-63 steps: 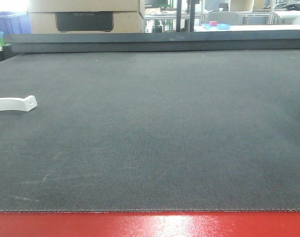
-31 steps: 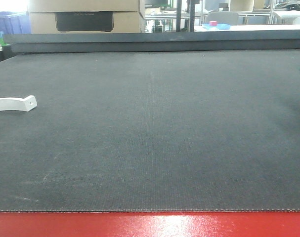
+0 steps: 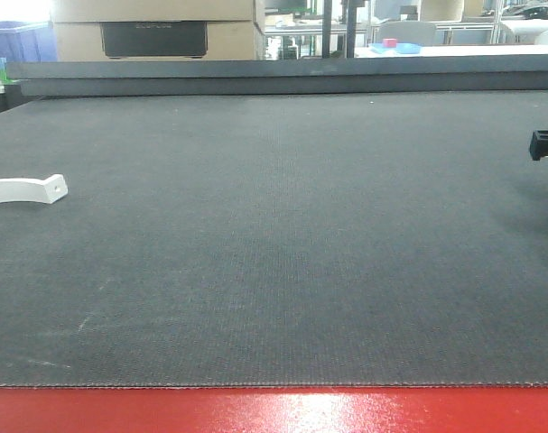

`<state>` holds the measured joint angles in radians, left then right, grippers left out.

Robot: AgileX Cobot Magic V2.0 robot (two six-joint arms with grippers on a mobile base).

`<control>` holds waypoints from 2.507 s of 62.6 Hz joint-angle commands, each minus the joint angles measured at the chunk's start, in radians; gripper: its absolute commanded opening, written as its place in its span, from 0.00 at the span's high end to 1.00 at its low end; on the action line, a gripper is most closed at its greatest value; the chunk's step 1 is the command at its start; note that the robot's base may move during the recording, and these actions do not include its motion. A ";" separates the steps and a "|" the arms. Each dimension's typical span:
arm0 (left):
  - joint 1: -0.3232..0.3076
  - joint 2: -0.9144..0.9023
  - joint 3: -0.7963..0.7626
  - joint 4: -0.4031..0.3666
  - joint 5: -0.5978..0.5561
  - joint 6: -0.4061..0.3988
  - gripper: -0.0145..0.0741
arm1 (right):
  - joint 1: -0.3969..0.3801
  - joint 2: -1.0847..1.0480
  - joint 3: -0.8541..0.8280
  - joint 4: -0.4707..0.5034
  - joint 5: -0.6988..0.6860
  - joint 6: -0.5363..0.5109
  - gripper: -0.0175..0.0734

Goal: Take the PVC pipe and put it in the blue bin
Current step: 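Close right then left gripper on opposite ends of the white arc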

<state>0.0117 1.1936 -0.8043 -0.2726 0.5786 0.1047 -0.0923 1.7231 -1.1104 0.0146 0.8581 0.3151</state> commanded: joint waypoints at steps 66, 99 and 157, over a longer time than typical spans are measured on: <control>0.005 0.101 -0.265 0.288 0.387 -0.091 0.96 | 0.193 -0.274 -0.008 -0.002 -0.026 -0.127 0.99; 0.169 0.440 -0.489 0.249 0.445 0.001 0.96 | 0.231 -0.289 -0.004 -0.002 -0.004 -0.127 0.99; 0.162 0.658 -0.487 0.250 0.323 0.024 0.60 | 0.231 -0.289 -0.004 -0.002 -0.036 -0.127 0.99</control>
<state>0.1778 1.8501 -1.2840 -0.0141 0.9085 0.1304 0.1355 1.4428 -1.1104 0.0209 0.8355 0.1938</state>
